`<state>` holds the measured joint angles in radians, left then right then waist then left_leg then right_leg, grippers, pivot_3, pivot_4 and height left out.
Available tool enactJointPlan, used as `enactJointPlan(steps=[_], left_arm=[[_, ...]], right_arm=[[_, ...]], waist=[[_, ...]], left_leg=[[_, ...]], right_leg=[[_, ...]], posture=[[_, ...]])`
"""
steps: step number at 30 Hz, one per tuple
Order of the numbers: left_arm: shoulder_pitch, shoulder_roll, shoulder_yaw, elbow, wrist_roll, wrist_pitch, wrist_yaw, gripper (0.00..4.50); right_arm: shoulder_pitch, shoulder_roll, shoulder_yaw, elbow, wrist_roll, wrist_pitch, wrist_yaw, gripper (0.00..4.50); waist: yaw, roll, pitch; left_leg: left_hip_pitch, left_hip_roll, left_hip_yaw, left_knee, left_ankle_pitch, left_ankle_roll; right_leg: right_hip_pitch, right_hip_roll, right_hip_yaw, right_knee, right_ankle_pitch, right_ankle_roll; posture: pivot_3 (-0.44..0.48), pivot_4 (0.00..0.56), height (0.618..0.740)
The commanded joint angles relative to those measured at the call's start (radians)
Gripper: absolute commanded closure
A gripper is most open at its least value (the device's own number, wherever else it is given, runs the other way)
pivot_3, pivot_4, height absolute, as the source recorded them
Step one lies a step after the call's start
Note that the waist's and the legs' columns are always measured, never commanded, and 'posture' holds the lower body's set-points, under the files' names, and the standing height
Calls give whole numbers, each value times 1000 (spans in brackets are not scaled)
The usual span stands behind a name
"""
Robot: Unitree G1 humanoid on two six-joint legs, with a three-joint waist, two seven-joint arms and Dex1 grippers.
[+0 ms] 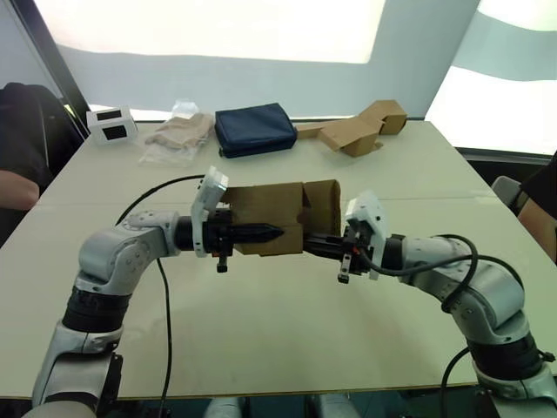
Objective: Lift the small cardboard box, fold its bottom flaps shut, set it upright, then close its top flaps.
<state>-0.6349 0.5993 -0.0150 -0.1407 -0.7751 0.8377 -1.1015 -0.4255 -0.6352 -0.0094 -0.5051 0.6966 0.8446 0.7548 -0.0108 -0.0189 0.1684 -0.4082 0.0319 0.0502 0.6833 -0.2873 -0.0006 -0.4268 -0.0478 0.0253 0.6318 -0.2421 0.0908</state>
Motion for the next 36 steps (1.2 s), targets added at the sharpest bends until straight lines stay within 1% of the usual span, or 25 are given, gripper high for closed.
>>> enactJointPlan(steps=[1,5,8,11,12,13,16,17,23,27,29,36], left_arm=[[-19,25,18,-23,8,-35,-25,4460],[-22,59,-10,-30,50,-87,-71,4460],[-39,59,-13,-22,56,-105,-90,4500],[-66,54,-7,-17,39,-89,-101,4500],[-72,53,-6,-17,34,-84,-106,4500],[-76,53,-5,-21,28,-76,-112,4500],[-75,63,5,-35,2,-51,-121,4500],[-72,66,10,-41,-9,-39,-121,4500],[-53,91,29,-59,-35,-15,-128,4500],[-67,80,28,-63,-51,1,-106,4500],[-68,80,23,-56,-42,-5,-105,4500],[-75,85,20,-22,-19,-13,-101,4500]], right_arm=[[24,-31,-165,-24,130,39,-5,4500],[74,-21,-354,17,374,120,-40,4500],[92,4,-444,99,512,144,-89,3782],[88,39,-468,194,570,138,-130,2500],[85,52,-466,219,579,133,-138,2228],[81,68,-461,245,585,127,-140,1760],[67,116,-443,288,607,115,-148,649],[56,135,-437,307,616,111,-151,391],[16,220,-392,336,635,92,-164,391],[14,245,-350,336,641,101,-146,391],[15,254,-339,317,662,105,-152,391],[46,284,-300,178,786,108,-254,391]], waist=[[0,0,0],[0,0,0],[0,0,0],[-1,-1,0],[-1,-1,0],[-2,0,0],[-4,0,1],[-5,0,1],[-6,1,1],[-2,1,1],[-2,1,1],[-3,1,1]], left_leg=[[0,0,0,0,0,0],[0,0,0,0,0,0],[0,0,0,0,0,0],[0,0,0,0,0,0],[0,0,0,0,0,0],[0,0,0,0,0,0],[0,0,0,-1,0,0],[0,0,0,-1,0,0],[0,1,0,-1,0,0],[0,1,0,-1,0,0],[0,1,0,-1,0,0],[0,1,-1,-1,0,0]], right_leg=[[0,0,0,0,0,0],[0,0,0,0,0,0],[0,0,0,0,0,0],[0,0,0,0,0,0],[0,0,0,0,0,0],[0,0,0,0,0,0],[0,1,1,0,0,1],[0,1,1,0,1,1],[0,2,0,0,2,3],[0,1,0,0,2,3],[0,1,0,0,2,3],[-1,1,0,0,2,3]], posture=[[0,150,740],[0,150,740],[0,150,740],[0,150,740],[0,150,740],[0,150,740],[0,150,740],[0,150,740],[0,150,740],[0,150,740],[0,150,740],[0,150,740]])
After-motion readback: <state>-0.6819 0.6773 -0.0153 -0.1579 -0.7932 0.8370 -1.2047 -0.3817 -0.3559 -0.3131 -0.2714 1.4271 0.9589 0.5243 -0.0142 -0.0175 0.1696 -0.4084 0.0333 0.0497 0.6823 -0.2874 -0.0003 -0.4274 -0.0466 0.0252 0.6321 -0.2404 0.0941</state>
